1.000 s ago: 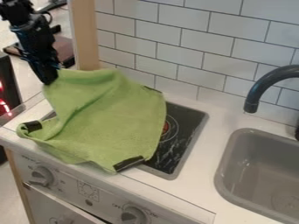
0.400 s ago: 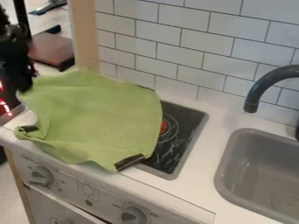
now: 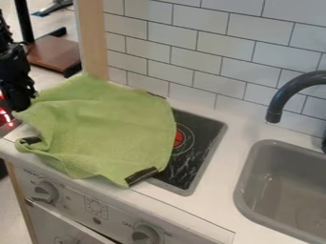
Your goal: Unfold cloth from left to top left
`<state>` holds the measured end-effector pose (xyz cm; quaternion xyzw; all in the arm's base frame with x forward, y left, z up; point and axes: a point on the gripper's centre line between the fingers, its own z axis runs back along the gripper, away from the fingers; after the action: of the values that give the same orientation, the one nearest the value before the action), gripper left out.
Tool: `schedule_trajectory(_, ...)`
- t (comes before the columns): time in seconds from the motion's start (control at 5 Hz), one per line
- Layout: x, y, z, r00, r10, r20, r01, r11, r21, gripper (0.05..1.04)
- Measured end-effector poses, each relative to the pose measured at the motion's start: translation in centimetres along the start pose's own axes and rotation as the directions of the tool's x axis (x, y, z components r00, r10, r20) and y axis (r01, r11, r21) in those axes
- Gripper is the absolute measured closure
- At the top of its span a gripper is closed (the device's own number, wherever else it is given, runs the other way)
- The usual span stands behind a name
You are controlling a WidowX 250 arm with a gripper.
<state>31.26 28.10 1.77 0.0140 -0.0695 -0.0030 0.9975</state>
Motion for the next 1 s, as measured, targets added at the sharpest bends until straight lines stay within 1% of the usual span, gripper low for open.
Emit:
schedule_trajectory(0.2,0.1,0.1,0.0,1.0,0.009,-0.008,-0.008,1.0,0.026,0.608)
schedule_trajectory(0.4,0.1,0.1,0.5,1.0,0.002,-0.021,-0.001,0.999,0.046,0.314)
schedule_trajectory(0.6,0.8,-0.6,1.7,1.0,-0.012,-0.01,0.013,0.998,0.057,0.081)
schedule_trajectory(1.0,2.0,-2.8,2.7,0.997,-0.083,0.007,0.082,0.995,0.048,0.085)
